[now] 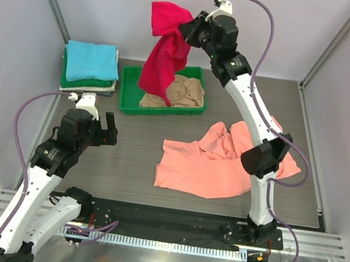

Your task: Fold and stack the t-shirts

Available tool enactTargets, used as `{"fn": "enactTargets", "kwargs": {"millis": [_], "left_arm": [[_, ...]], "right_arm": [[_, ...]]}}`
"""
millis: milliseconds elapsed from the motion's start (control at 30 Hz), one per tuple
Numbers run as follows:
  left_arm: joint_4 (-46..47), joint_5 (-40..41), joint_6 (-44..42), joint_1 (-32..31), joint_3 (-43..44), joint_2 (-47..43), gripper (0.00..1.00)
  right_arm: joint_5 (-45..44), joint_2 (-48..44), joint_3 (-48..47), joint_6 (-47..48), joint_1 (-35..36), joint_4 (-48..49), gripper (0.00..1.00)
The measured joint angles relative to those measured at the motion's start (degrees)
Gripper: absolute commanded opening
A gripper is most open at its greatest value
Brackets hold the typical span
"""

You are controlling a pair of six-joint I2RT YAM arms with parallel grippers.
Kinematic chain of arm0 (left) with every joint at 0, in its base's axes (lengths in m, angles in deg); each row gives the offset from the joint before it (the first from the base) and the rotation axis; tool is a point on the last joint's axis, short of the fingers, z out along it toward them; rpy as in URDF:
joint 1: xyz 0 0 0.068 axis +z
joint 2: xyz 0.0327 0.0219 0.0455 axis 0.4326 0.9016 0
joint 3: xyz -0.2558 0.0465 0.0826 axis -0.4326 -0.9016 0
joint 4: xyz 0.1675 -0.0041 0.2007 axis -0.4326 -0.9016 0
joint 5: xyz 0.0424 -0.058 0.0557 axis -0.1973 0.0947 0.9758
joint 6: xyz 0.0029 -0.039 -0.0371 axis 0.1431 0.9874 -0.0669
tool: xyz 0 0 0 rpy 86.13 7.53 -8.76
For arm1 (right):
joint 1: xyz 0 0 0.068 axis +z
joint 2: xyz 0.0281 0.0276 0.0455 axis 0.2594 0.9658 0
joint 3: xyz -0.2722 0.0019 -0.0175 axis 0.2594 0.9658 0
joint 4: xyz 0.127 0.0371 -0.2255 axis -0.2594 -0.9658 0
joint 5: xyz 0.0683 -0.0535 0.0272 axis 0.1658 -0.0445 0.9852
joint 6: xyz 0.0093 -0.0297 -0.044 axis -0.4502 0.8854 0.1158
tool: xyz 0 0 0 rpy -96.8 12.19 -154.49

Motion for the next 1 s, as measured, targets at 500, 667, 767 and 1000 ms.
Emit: {"fn": "enactTargets", "kwargs": {"millis": [500, 667, 767, 1000], "left_arm": [[0.00, 0.33, 0.00, 0.00, 0.00, 0.09, 1.00], [0.00, 0.33, 0.00, 0.00, 0.00, 0.79, 1.00], [0.00, 0.31, -0.02, 0.00, 0.00, 1.09, 1.00], [-0.09, 0.33, 0.11, 0.00, 0.00, 1.20, 1.00]], "right_arm": [[0.85, 19.37, 10.73, 2.49, -1.27, -6.23, 0.98], [-3.85, 14.78, 16.57, 6.56, -2.97, -7.56, 0.98], [-6.12, 11.19, 18.69, 8.55, -6.14, -7.58, 0.98], [-12.63, 8.37, 19.76, 13.16, -11.74, -6.95, 0.96]]}}
